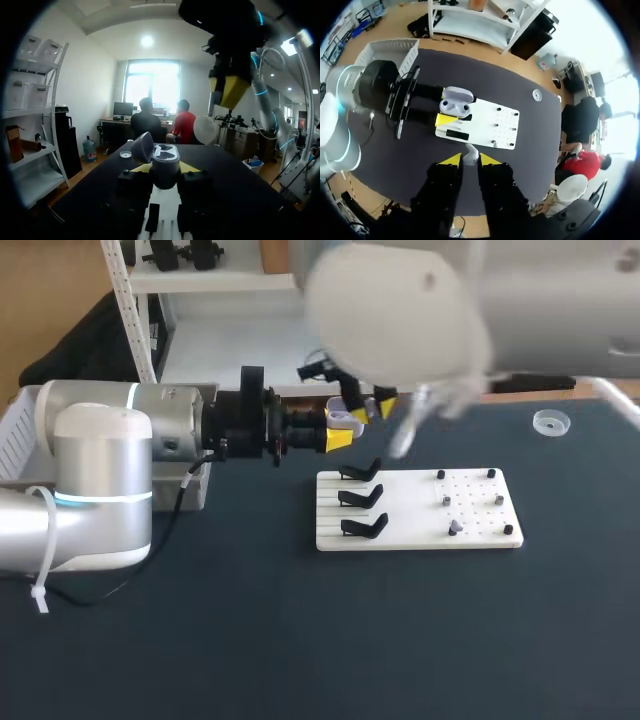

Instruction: Pick up each earbud case from the left stands, insert the matching earbuds, close the lid, and place the case in the box.

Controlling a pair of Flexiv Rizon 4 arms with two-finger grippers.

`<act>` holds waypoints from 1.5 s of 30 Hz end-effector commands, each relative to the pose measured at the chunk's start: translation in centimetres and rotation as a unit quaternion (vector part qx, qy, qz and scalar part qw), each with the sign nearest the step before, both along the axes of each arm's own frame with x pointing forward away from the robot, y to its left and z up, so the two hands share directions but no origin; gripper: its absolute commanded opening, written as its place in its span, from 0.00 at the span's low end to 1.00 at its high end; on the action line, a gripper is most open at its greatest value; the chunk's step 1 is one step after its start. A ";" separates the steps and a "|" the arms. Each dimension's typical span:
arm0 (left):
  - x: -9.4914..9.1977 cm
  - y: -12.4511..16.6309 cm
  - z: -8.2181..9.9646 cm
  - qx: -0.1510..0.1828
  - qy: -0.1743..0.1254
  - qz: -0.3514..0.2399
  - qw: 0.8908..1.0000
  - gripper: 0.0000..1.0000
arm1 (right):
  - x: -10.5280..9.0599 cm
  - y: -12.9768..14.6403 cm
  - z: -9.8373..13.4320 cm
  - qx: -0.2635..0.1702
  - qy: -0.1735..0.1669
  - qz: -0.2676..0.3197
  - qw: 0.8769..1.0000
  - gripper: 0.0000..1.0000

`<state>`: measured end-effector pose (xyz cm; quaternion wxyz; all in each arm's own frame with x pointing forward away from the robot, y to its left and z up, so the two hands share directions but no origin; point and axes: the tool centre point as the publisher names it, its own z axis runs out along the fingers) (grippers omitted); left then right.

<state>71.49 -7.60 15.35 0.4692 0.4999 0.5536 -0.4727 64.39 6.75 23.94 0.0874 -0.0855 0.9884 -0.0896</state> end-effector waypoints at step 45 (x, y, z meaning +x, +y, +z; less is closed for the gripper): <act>0.0 0.0 -0.1 -0.001 -0.001 0.001 1.000 0.00 | 4.5 2.1 -1.7 0.060 -0.021 -0.309 0.949 0.00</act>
